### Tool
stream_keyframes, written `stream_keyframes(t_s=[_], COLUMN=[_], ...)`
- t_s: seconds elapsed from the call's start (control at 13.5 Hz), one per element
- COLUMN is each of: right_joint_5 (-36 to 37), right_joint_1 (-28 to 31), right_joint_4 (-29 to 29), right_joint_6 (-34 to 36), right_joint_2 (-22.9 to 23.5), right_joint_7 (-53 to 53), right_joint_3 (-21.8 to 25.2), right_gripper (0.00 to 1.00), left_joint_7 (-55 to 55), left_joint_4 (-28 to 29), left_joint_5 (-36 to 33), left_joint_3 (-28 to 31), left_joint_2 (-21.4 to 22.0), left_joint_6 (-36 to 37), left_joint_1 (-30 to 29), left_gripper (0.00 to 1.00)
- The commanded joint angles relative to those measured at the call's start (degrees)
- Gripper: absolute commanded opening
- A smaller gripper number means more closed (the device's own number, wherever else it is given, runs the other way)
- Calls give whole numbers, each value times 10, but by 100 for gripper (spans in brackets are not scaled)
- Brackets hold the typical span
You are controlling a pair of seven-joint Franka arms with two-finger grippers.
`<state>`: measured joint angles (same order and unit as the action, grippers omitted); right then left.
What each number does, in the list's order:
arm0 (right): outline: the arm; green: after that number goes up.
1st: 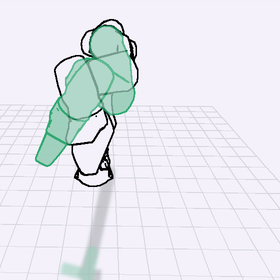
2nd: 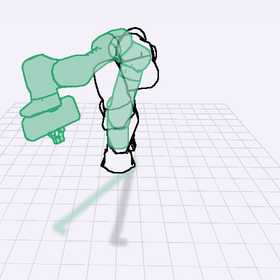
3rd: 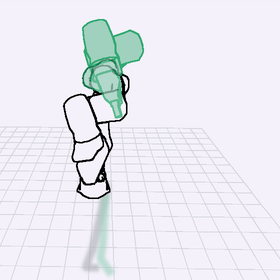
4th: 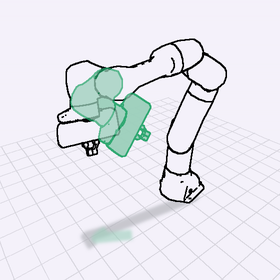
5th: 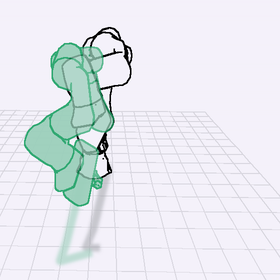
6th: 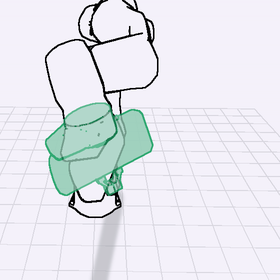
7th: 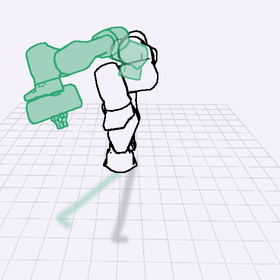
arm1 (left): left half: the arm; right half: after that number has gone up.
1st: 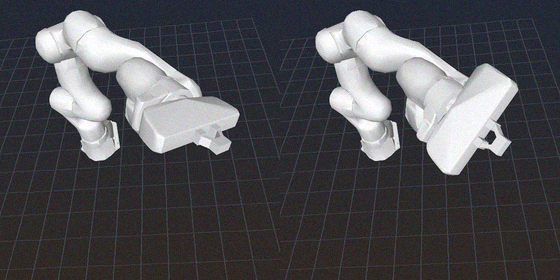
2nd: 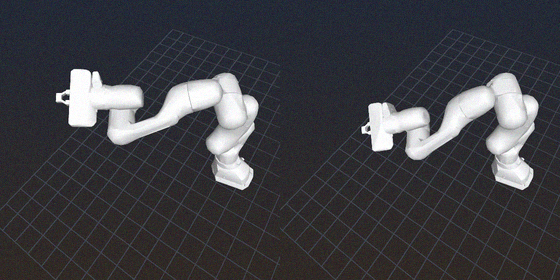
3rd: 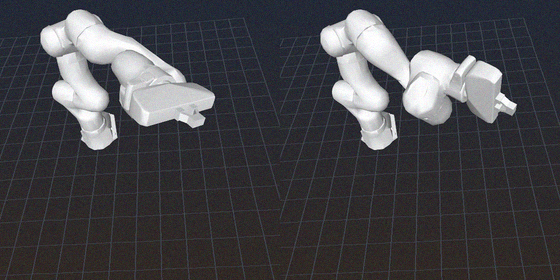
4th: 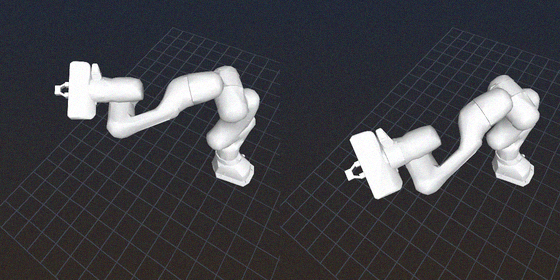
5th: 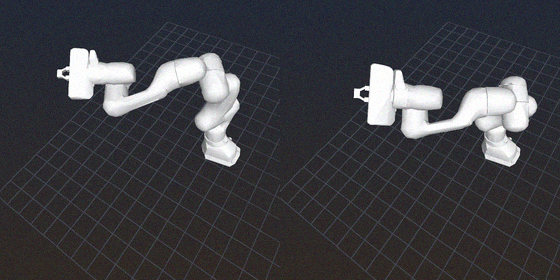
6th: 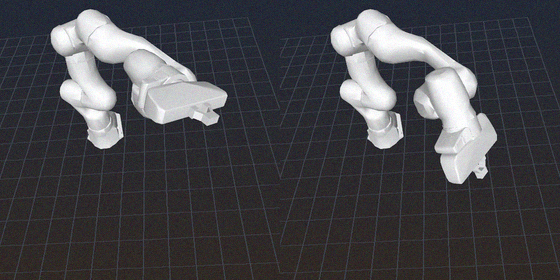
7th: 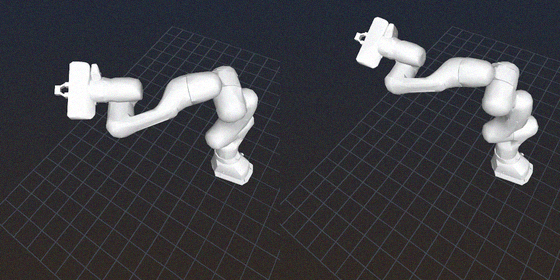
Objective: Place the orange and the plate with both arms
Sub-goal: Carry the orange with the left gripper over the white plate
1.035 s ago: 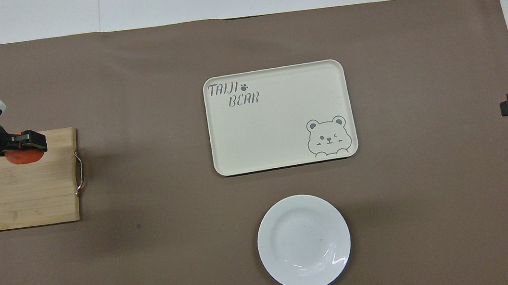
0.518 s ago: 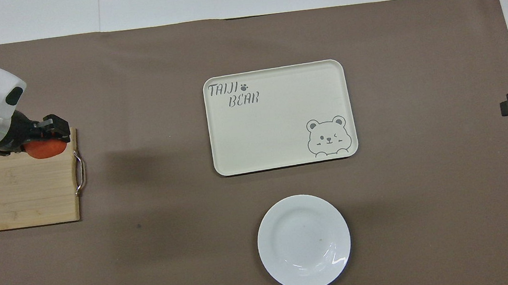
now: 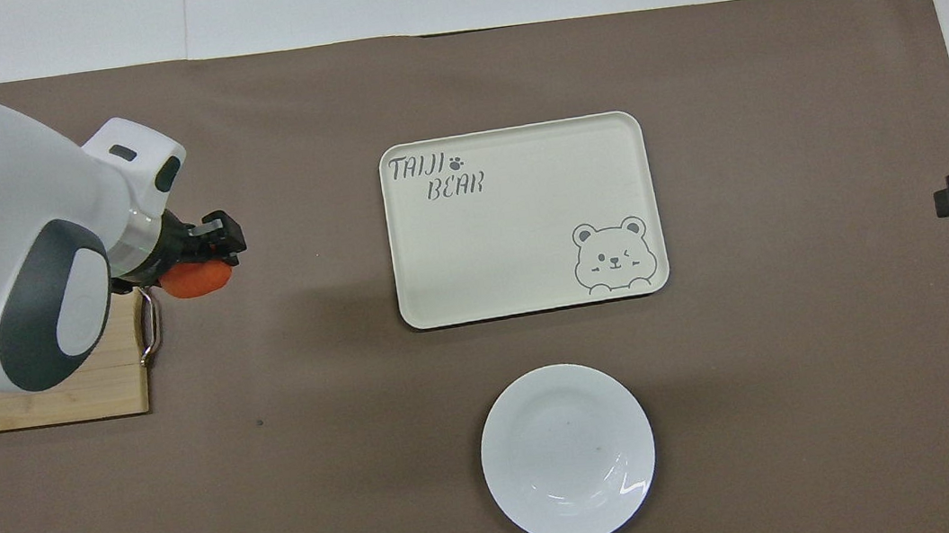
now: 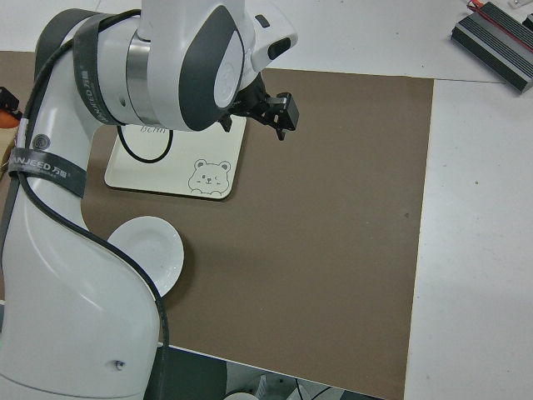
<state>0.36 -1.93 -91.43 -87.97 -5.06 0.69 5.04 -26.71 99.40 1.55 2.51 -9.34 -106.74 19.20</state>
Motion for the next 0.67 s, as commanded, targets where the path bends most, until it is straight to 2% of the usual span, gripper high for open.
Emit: stream_keyframes(t_s=[0.0,0.37,0.59], right_joint_5=[3,3,3], right_joint_1=[0,0,0], right_joint_4=[11,11,11], right_joint_6=[11,11,11], right_joint_2=[4,4,4], right_joint_7=[-5,-5,-5], right_joint_3=[0,0,0], right_gripper=[100,100,100], left_joint_7=[-54,-102,-125], left_joint_4=[12,51,98], left_joint_5=[18,54,71], left_joint_3=[9,9,9], left_joint_2=[19,33,31], left_joint_6=[4,-14,-95], left_joint_1=[49,131,188], left_gripper=[0,0,0])
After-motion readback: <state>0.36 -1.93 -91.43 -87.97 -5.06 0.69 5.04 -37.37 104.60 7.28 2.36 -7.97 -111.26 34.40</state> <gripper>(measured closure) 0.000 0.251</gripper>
